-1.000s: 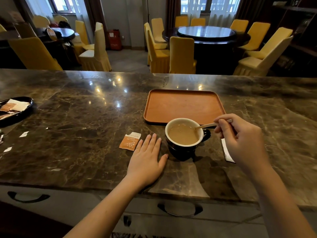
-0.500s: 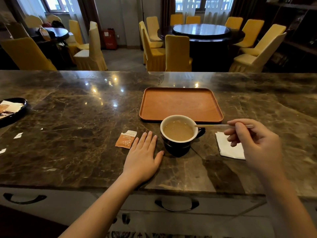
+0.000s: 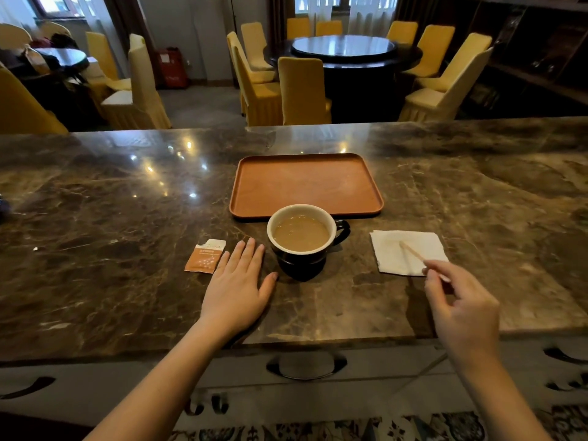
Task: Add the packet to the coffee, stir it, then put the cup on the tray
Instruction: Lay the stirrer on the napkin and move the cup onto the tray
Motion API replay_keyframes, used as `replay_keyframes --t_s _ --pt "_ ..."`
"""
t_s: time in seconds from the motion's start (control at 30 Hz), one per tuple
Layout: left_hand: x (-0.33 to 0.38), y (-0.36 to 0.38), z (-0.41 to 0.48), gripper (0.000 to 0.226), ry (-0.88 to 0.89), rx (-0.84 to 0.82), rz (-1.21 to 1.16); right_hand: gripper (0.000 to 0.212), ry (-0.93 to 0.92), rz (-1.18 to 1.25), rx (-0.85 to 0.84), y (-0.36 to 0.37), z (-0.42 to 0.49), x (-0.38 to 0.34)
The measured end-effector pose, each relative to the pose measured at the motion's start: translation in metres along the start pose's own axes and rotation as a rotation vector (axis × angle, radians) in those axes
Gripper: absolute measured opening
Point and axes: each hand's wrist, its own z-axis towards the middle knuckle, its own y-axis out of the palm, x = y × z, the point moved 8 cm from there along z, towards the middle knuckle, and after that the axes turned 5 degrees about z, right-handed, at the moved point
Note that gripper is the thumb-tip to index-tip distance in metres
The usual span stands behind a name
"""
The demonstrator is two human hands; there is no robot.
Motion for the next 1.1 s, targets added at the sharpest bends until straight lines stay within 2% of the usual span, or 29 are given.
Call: replay_keyframes --t_s 0.23,0.43,0.63,1.1 --pt "-0.001 0.001 0.0 0.063 0.001 -0.009 -0.004 0.014 0.166 0.003 -0.134 0.014 -0.018 0.012" --pt "-0.001 0.001 0.0 0.063 0.001 -0.005 0.004 0.02 0.237 -0.129 -0.226 0.023 -0.01 0.018" --pt "-0.001 0.002 0.0 0.062 0.003 -0.011 0.001 0.011 0.211 -0.28 -0.313 0.032 -0.006 0.014" --pt "0.0 0.001 -0.001 0.063 -0.002 0.004 -0.006 0.003 0.137 -0.381 -0.38 0.038 -0.006 0.013"
